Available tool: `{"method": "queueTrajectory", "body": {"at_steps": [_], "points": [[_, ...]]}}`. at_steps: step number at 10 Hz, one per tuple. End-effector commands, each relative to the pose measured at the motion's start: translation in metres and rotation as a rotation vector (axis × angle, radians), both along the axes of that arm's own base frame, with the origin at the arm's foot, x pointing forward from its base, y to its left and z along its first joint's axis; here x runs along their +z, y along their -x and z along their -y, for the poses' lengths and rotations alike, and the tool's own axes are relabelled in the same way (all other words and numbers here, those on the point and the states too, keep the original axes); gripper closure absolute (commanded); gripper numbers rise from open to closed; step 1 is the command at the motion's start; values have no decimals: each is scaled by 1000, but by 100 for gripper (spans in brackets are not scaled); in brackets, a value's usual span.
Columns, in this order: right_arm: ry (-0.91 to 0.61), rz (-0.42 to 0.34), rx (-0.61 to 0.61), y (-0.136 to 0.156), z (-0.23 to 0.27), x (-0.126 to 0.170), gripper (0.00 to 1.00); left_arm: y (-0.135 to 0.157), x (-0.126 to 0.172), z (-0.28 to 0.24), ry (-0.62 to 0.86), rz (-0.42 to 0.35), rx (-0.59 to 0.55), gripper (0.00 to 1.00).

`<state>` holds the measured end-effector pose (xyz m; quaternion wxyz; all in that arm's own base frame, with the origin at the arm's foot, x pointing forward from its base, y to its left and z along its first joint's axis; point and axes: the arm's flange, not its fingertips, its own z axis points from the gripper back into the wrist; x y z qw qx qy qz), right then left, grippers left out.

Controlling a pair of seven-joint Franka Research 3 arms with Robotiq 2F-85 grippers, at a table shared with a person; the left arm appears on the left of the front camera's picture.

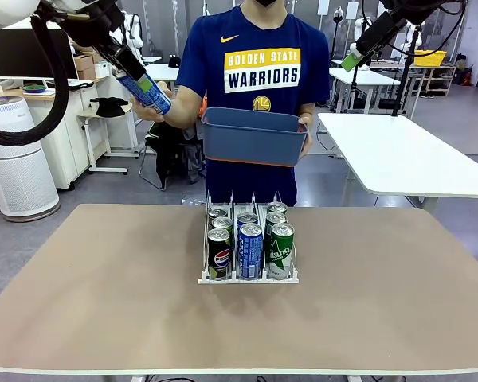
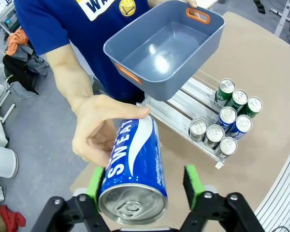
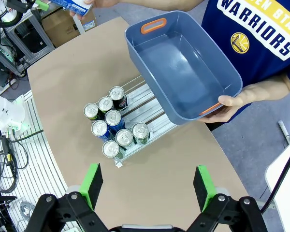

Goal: Fill the beverage cans into the dispenser.
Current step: Pick up the Ionic drink handed by the human.

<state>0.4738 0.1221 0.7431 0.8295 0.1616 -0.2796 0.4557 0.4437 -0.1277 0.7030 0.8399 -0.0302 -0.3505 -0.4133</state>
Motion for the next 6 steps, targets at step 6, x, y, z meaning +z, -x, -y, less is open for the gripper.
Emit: {"method": "queueTrajectory", "body": {"at_steps": [6], "points": [[-10,8,11,1,1,-1,0,5,4,-4,-7,-37,18,100]]}}
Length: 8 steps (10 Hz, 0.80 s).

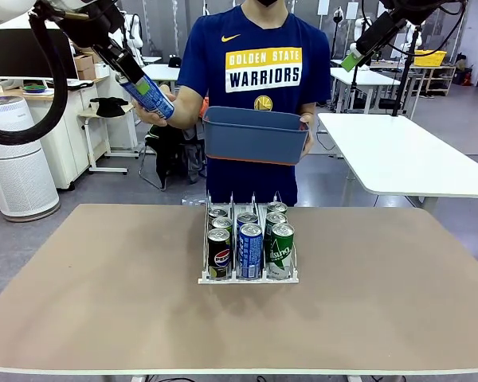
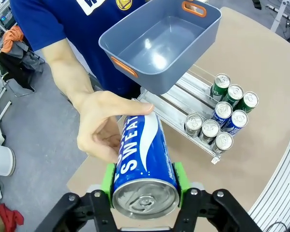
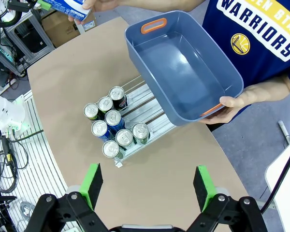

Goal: Fill the beverage cans into the dispenser.
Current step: Pick up the Ionic drink handed by the human.

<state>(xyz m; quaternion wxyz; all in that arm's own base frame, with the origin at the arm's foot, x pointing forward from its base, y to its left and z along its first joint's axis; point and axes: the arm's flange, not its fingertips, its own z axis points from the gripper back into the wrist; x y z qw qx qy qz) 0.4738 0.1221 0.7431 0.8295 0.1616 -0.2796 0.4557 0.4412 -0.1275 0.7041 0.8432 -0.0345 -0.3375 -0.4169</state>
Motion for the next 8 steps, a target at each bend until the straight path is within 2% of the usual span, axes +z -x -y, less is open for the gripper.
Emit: {"method": "queueTrajectory", "body": {"at_steps": [1,4,5,6,8], "points": [[-10,8,11,1,1,-1,0,3,3,-4,1,-5,20,100],[-10,8,11,1,1,-1,0,5,5,-5,3,6,10,100],[-10,8,11,1,1,-1,0,4,5,-3,-8,29,60,100],[-10,8,11,1,1,-1,0,3,4,-2,3,8,1,100],[-10,8,11,1,1,-1,0,3,4,-2,3,8,1,100]]}}
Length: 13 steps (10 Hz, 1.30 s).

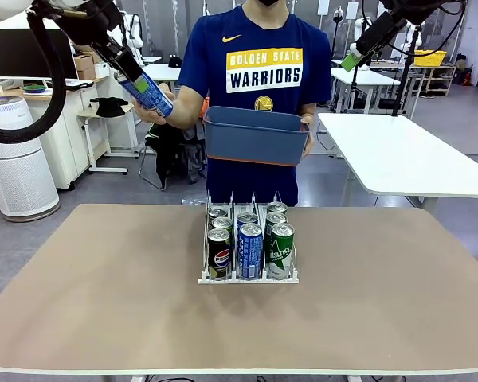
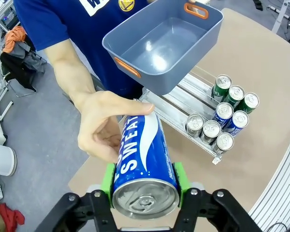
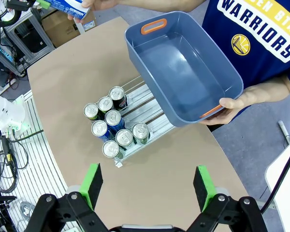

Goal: Fill the beverage cans into the dispenser.
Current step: Pick up the Ionic drink handed by the human, then place the picked Ionic drink in the line of the Automatic Can Dispenser with the same cans.

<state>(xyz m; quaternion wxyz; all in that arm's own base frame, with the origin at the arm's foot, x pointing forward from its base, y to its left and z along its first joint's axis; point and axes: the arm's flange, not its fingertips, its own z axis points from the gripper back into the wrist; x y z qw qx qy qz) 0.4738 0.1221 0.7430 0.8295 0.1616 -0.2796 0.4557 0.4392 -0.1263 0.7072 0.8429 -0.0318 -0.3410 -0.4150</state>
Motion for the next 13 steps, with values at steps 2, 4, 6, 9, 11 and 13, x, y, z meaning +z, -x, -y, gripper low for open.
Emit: {"method": "queueTrajectory", "body": {"at_steps": [2,4,6,9,11,13], "points": [[-10,8,11,1,1,-1,0,1,1,0,3,0,-4,100],[-10,8,11,1,1,-1,0,1,1,0,3,0,-4,100],[-10,8,11,1,1,-1,0,1,1,0,3,0,-4,100],[-10,8,11,1,1,-1,0,1,1,0,3,0,-4,100],[-10,8,11,1,1,-1,0,1,1,0,3,0,-4,100],[-10,8,11,1,1,-1,0,1,1,0,3,0,-4,100]]}}
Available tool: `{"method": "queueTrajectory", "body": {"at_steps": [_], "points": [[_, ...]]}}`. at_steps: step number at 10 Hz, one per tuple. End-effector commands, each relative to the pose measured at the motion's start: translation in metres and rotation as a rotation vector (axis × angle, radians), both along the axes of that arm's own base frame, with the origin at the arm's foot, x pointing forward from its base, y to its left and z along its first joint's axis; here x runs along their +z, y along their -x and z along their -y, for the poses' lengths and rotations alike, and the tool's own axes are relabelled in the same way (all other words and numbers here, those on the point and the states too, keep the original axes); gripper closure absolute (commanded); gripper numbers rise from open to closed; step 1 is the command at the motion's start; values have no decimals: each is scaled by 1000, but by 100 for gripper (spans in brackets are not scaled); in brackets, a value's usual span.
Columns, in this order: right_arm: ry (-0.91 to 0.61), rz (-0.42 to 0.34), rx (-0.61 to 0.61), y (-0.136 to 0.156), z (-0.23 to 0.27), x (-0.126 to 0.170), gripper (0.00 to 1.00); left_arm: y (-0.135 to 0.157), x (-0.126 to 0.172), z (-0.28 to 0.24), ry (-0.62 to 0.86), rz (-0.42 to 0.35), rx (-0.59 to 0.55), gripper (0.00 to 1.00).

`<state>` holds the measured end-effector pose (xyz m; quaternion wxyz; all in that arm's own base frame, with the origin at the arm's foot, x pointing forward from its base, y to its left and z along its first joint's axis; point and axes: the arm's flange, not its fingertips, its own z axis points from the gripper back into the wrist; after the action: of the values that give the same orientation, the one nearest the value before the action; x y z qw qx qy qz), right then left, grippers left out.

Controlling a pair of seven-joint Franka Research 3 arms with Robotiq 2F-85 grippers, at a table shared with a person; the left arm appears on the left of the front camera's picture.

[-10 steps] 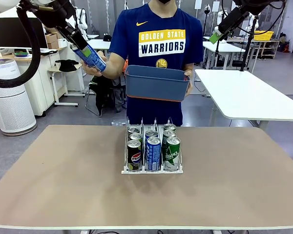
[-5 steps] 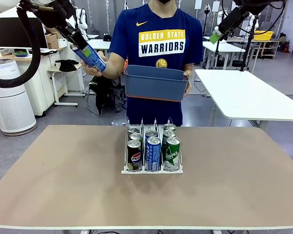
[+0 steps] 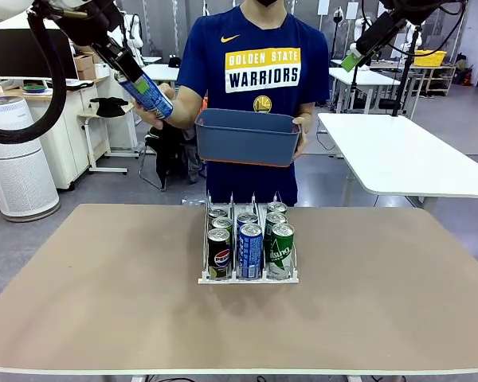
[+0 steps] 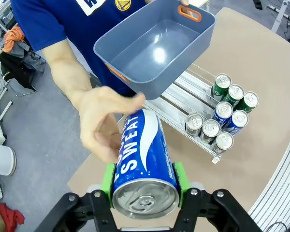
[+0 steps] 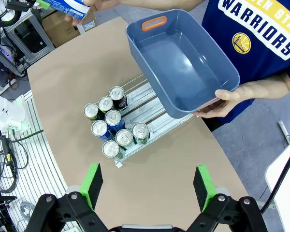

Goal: Fill the beverage cans into the dispenser.
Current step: Place the picked Ionic drink in the line of the Automatic Can Dispenser with the same cans.

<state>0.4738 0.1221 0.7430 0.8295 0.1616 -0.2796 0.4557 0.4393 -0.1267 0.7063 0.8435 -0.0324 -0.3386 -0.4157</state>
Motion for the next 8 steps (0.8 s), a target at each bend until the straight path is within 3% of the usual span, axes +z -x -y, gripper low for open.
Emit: {"method": "queueTrajectory", "body": {"at_steps": [1,5,6,7,8], "points": [[-10,8,11,1,1,-1,0,1,2,-1,5,5,-2,100],[-10,8,11,1,1,-1,0,1,2,-1,5,5,-2,100],[-10,8,11,1,1,-1,0,0,0,0,-1,-2,0,94],[-10,8,11,1,1,-1,0,3,0,-2,5,-22,-18,100],[-10,8,11,1,1,-1,0,6,2,-6,-15,-20,-10,100]]}}
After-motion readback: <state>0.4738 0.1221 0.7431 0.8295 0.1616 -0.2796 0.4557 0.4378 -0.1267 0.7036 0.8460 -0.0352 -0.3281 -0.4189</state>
